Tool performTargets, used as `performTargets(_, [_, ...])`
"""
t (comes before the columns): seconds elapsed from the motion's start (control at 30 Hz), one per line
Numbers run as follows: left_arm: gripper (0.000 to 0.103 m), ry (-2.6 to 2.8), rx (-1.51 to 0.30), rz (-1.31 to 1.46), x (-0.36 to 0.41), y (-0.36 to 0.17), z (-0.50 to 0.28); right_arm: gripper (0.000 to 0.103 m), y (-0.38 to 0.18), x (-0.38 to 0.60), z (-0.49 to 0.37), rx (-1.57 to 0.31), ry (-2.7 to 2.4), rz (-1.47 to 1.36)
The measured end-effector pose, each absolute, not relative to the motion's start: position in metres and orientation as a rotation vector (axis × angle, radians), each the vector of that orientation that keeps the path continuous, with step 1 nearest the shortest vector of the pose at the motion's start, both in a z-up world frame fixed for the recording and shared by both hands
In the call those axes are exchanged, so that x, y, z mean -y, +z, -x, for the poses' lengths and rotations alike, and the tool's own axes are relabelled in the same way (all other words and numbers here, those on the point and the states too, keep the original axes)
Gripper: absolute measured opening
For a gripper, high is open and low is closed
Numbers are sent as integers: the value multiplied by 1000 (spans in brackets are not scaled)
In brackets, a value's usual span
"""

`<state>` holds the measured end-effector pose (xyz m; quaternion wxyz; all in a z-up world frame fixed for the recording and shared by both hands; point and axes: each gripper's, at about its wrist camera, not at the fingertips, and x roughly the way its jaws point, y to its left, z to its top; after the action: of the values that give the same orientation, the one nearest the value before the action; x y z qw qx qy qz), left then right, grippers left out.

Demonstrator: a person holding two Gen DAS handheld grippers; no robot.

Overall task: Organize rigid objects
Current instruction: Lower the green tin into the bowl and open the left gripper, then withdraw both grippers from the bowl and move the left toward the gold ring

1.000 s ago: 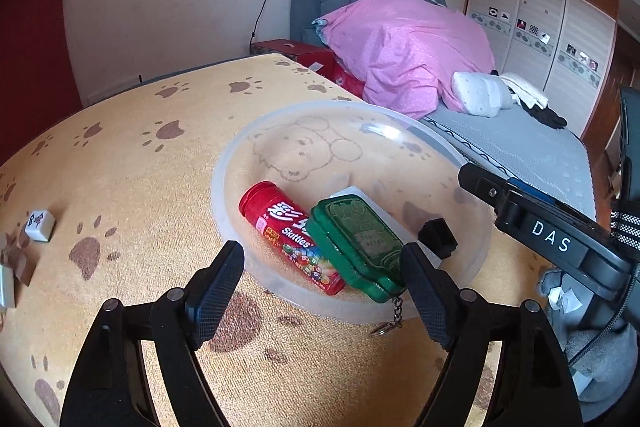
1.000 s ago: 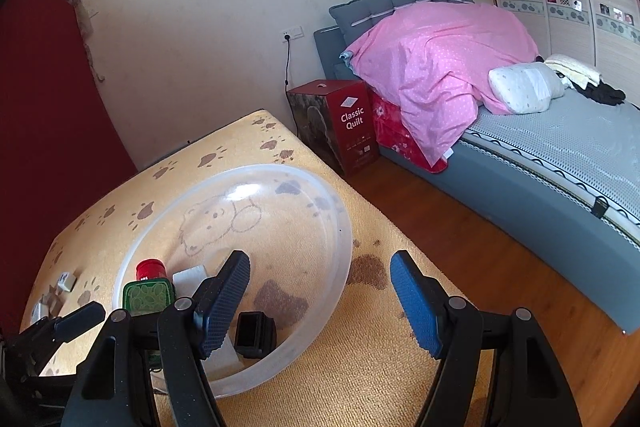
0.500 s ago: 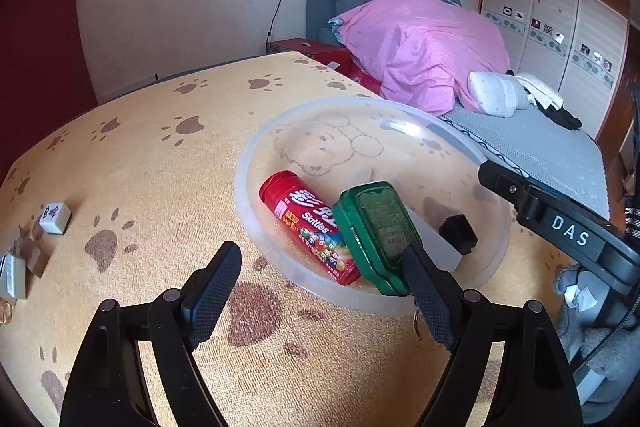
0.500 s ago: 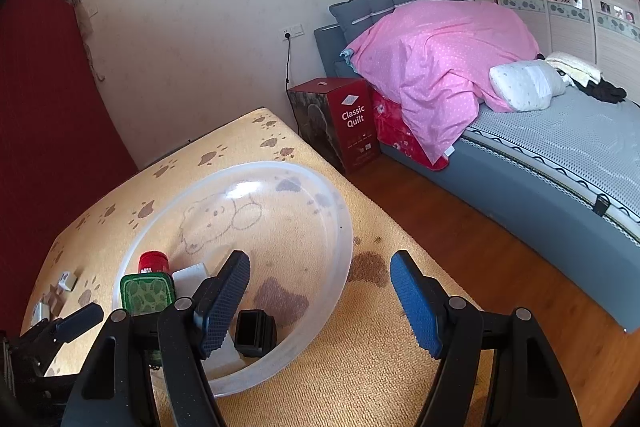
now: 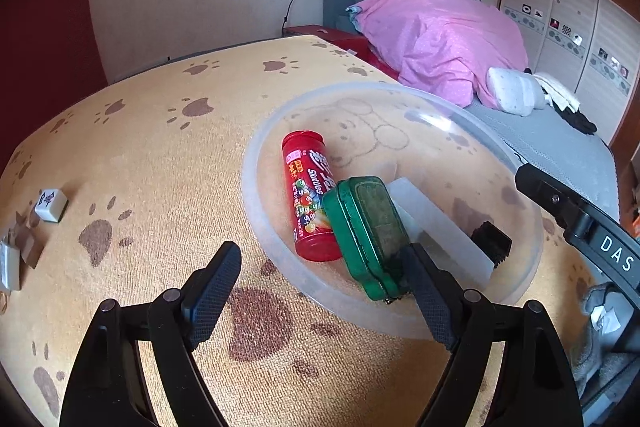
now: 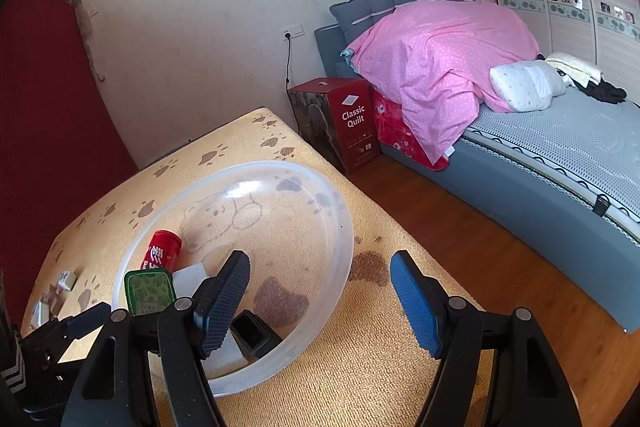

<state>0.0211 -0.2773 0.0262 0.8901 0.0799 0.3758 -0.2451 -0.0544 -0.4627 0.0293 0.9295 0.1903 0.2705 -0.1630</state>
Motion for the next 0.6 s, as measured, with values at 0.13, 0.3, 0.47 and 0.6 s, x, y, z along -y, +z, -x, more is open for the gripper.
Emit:
performTargets(0.13, [84, -524, -785, -147, 274, 30, -18, 76, 30, 461, 54, -551, -334, -382])
performTargets(0.3, [84, -528, -763, -131, 268, 39, -11, 77, 30, 460, 55, -546, -337, -376])
performTargets(0.47, [84, -513, -754, -115, 259, 42, -10, 77, 31, 458, 54, -543, -338, -367])
performTargets(0.6, [84, -487, -751, -104, 249, 43, -10, 78, 31, 455, 54, -541, -334, -357])
